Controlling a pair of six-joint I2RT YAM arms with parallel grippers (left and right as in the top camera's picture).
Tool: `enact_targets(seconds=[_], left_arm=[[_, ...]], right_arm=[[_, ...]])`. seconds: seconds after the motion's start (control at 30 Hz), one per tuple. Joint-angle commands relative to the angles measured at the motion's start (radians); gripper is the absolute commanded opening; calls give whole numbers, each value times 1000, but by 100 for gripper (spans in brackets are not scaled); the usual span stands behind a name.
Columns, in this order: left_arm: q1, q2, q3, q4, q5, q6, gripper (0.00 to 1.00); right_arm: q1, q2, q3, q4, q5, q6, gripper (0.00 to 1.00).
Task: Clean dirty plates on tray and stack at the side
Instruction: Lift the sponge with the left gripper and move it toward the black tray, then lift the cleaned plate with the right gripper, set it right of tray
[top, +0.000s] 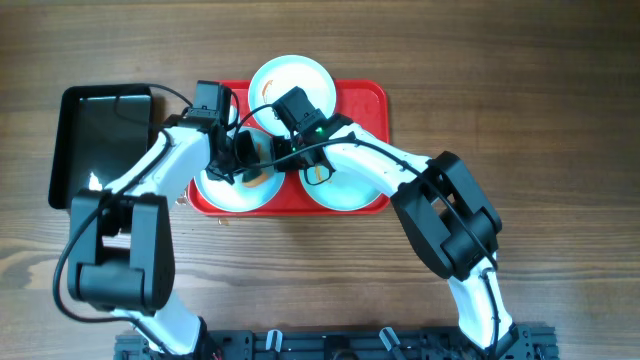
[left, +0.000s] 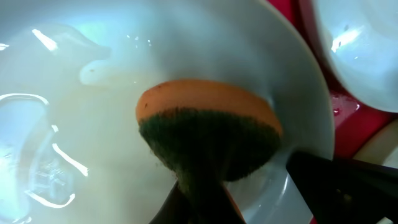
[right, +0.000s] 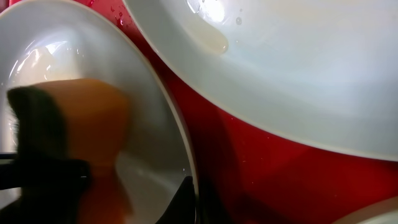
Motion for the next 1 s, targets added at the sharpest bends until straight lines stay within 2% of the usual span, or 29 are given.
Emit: enact_targets(seconds=[0.0, 0.07, 0.13, 0.27, 0.33, 0.5, 0.67, 0.8, 0.87, 0.97], left_arm=[[-4, 40, 1, -6, 13, 24, 4], [-4, 42, 1, -30, -92, 25, 4], [-4, 42, 1, -72, -262, 21, 4], [-2, 40, 1, -177, -638, -131, 4], [-2, 32, 5, -198, -715, -171, 4], [-2, -45, 39, -208, -726, -170, 4], [-2, -278, 64, -222, -735, -170, 4], [11, -396, 64, -216, -726, -170, 4], [33, -441, 64, -214, -691, -170, 4], [84, -470, 64, -205, -538, -164, 4]], right_arm=[[-5, 25, 8, -15, 25, -12, 4], [-5, 25, 8, -18, 26, -13, 4], [-5, 25, 8, -20, 26, -14, 4], [-5, 25, 8, -19, 25, -11, 5], [-5, 25, 8, -16, 22, -11, 4], [-5, 25, 8, -18, 22, -12, 4], [-6, -68, 18, -34, 31, -50, 4], [-8, -154, 27, -36, 84, -68, 4], [-8, -196, 33, -44, 132, -79, 4], [-8, -245, 54, -81, 208, -127, 4]])
